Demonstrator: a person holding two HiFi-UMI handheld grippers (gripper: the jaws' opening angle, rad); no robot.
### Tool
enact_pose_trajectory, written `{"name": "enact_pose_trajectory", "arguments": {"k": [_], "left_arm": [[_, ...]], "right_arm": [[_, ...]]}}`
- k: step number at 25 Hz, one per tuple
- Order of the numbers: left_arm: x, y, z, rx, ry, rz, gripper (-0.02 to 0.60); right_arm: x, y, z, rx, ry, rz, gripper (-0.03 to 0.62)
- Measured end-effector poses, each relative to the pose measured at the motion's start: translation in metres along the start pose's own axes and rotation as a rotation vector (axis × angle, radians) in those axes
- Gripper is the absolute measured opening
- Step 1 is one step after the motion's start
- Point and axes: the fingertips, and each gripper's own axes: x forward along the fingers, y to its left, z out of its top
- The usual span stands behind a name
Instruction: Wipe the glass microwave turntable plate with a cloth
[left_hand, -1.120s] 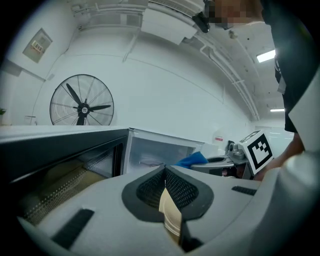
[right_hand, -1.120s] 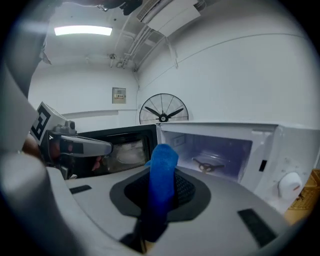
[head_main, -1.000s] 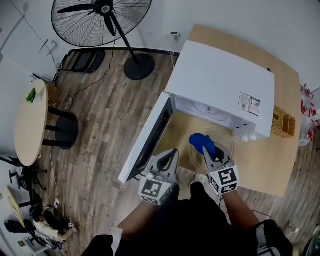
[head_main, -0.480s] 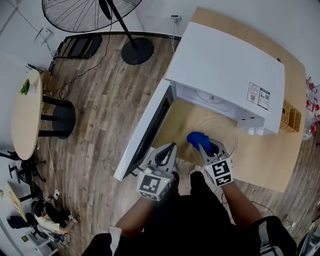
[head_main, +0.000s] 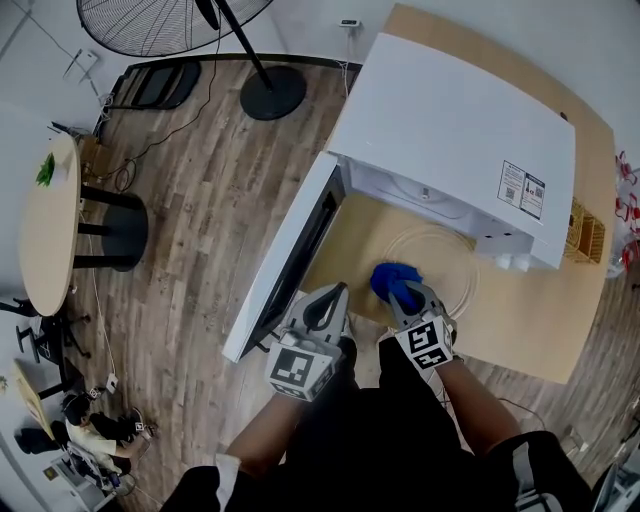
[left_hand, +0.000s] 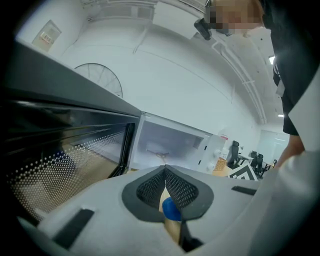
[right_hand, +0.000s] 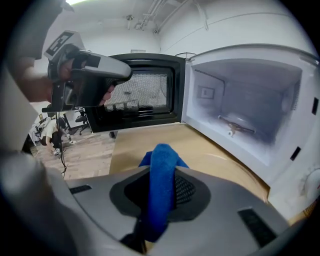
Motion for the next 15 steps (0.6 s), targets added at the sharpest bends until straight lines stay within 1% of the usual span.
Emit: {"name": "enact_pose_trajectory", "arguments": {"k": [4, 8, 15], "left_arm": [[0.005, -0.004, -0.005, 0.009, 0.011, -0.008, 0.002], [0.006, -0.004, -0.005, 0.012, 0.016, -0.009, 0.002], [0.011, -0.007, -0.008, 0.011, 0.028, -0.016, 0.002]], "right_arm": [[0.004, -0.005, -0.004, 0.019, -0.001, 0.008, 0.06], [0.008, -0.007, 0.0, 0.002, 0.002, 0.01, 0.061], [0.018, -0.027, 0.006, -0.008, 0.002, -0.018, 0.063]]}}
